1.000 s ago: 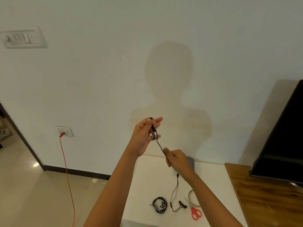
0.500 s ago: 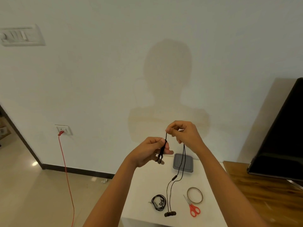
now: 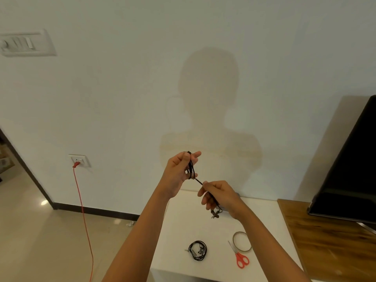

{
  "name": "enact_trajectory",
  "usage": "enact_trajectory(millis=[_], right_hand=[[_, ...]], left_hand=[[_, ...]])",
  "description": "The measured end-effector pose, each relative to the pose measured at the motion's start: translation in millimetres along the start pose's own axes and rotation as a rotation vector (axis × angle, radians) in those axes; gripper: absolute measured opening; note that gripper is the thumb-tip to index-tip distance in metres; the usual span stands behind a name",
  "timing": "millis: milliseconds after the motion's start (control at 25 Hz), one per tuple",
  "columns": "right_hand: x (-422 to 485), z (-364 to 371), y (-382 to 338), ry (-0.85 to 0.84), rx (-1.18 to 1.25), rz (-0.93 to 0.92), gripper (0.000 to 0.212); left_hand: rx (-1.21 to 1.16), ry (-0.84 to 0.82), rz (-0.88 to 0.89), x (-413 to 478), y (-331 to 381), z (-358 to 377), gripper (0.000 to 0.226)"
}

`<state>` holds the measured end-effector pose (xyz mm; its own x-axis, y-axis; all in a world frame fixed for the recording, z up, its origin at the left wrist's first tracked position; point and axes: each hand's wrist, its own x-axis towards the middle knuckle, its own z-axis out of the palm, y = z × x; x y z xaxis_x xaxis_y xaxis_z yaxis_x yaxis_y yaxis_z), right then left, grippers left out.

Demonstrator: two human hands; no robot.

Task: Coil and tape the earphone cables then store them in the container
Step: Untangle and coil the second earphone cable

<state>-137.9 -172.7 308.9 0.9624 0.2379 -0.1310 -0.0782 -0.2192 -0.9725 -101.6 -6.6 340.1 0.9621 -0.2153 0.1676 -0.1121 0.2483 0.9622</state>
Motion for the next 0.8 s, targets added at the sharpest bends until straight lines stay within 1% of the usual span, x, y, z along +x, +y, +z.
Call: enact_trajectory(millis=[120, 200, 280, 360, 440, 520, 600, 680, 800], right_hand=[[-3, -10, -16, -0.046, -0.289, 0.051, 0.019], [-6, -17, -29, -0.072, -0.419, 0.087, 0.014], [-11, -22, -41, -0.068, -0.473, 0.102, 0.013], [-16, -26, -53, -0.023, -0.585, 0.054, 0.011], [-17, -29, -63, 0.113, -0.656, -0.083, 0.009], [-11, -33, -68, 0.27, -0.604, -0.237, 0.016], [1, -38, -66, 0.33, -0.427, -0.297, 0.017], [15, -41, -57, 0.337, -0.241, -0.292, 0.014], [27, -34, -32, 0.243, -0.02, -0.215, 0.006]], left_hand=[[0.338, 0.008, 0.025, 1, -10, 2, 0.027], [0.519, 0.006, 0.045, 0, -13, 3, 0.027], [0.625, -0.011, 0.046, -1, -16, 2, 0.027], [0.72, -0.06, 0.017, -2, -21, -1, 0.027], [0.769, -0.12, -0.031, -5, -25, -3, 0.029], [0.702, -0.184, -0.085, -10, -25, -4, 0.034], [0.537, -0.244, -0.154, -17, -20, -1, 0.036], [0.305, -0.275, -0.214, -22, -14, 4, 0.036], [-0.077, -0.25, -0.22, -24, -4, 13, 0.033]])
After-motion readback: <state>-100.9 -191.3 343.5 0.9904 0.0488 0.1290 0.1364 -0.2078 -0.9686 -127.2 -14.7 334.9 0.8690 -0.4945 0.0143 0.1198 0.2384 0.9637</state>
